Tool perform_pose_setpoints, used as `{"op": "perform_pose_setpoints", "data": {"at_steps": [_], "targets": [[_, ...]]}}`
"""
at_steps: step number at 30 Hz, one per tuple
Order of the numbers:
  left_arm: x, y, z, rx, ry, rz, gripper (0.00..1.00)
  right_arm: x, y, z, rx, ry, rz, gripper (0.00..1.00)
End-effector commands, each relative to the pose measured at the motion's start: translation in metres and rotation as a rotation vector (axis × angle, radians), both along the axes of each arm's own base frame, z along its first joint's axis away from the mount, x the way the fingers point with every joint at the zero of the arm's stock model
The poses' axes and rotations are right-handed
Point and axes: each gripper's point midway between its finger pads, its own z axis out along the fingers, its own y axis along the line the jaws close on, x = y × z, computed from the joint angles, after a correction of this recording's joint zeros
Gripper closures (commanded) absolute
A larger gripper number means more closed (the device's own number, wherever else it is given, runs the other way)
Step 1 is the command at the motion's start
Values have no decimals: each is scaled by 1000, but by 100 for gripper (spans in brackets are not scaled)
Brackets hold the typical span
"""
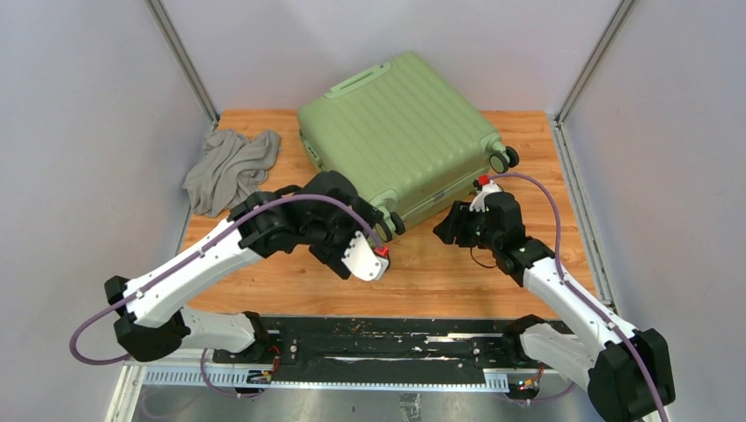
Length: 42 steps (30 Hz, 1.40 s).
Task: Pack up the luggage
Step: Zip the luggage at the center of the board.
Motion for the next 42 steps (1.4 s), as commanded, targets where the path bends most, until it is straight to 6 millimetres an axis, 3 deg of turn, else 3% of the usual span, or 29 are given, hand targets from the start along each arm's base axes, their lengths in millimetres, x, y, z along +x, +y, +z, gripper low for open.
{"op": "perform_pose_setpoints", "data": {"at_steps": [1, 5, 10, 14, 24, 32, 34, 39, 42], "targets": [[17, -20, 7, 31, -48, -106, 0, -11, 14, 8, 25, -6, 131, 45], [23, -42, 3, 40, -58, -186, 0, -19, 14, 9, 27, -23, 164, 43], [33, -52, -25, 160, -77, -273, 0, -24, 15, 6, 22, -33, 193, 43], [39, -62, -36, 208, -81, -300, 1, -28, 21, 5, 29, -45, 250, 43], [45, -91, -50, 261, -81, -327, 12, -32, 29, 3, 46, -79, 329, 43], [62, -90, -58, 353, -140, -323, 19, -25, 41, 3, 92, -112, 367, 45], [66, -93, -58, 355, -141, -310, 25, -22, 45, 4, 106, -122, 378, 45], [72, -101, -39, 324, -178, -283, 57, -16, 53, 8, 135, -161, 408, 47], [72, -100, -28, 319, -213, -283, 68, -10, 60, 8, 147, -165, 430, 47]]}}
